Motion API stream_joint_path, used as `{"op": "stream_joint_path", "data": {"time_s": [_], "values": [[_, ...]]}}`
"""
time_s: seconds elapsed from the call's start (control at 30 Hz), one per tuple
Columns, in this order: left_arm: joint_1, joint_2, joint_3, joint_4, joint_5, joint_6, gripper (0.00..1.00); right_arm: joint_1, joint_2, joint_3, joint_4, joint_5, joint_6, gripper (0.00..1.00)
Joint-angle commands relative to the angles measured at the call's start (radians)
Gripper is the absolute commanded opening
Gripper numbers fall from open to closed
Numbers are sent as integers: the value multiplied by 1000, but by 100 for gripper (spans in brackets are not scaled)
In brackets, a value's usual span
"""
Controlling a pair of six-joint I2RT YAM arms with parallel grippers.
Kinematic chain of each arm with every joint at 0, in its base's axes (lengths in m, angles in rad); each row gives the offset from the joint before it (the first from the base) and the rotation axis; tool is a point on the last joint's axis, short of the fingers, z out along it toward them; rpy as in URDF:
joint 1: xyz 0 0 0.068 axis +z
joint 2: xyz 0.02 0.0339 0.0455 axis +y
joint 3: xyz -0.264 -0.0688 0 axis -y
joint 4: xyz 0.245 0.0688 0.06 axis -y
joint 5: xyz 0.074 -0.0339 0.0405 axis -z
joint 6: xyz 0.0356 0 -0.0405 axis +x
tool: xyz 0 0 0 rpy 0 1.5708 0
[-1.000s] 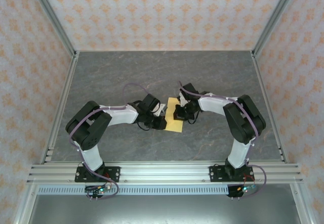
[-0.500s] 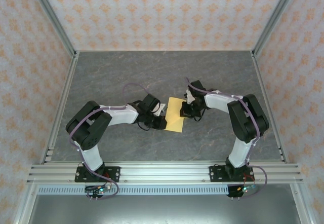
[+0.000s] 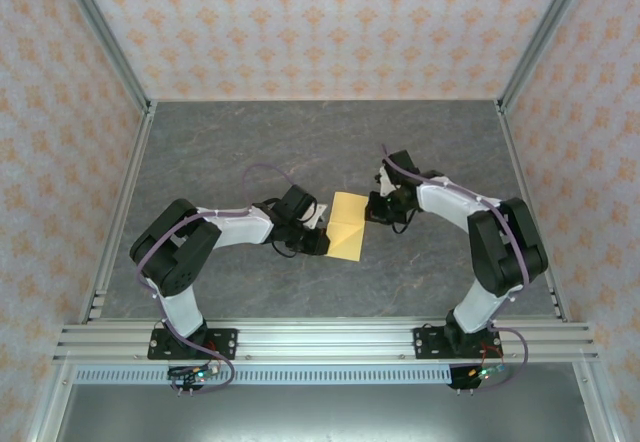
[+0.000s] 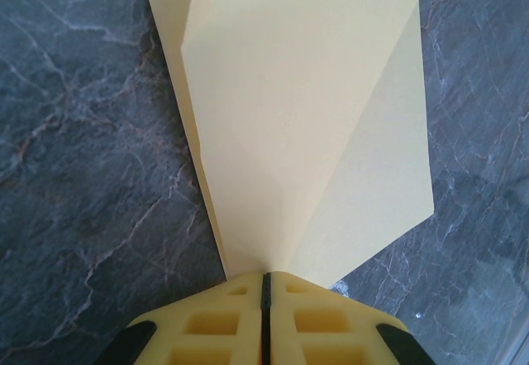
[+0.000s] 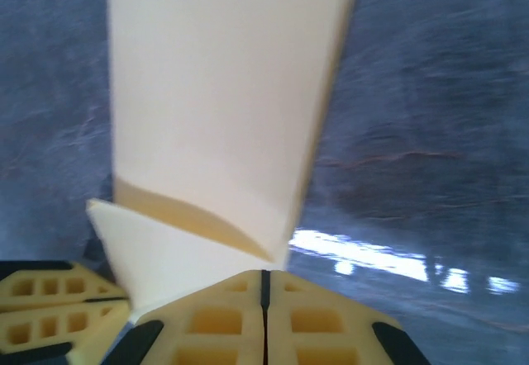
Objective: Fold a paper plane with a square sheet of paper (fold left side to right side)
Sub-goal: Fold the triangle a second time at the center of the table.
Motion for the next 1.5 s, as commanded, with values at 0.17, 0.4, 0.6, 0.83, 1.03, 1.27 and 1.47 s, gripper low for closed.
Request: {"op": "stream_joint_path", "data": {"time_s": [0.17,0.4,0.6,0.83,1.03,1.27,1.47], "values": [[-2,4,-10,-105,-100,18,8,72,107,36,78,-81,57,8],[-2,-22,41,-111,-68,8,9,71,174,60,0,9,27,8],[-3,-48,112,-104,26,-2,9,72,178,57,-27,48,19,8],[-22,38,202,-127,85,26,9,72,173,49,-24,43,22,8],[-23,95,218,-109,68,28,9,72,163,40,-24,45,22,8],[-23,126,221,-101,51,32,8,72,162,37,-25,47,23,8],[-22,126,198,-111,8,34,9,72,162,38,-35,56,18,8]]}}
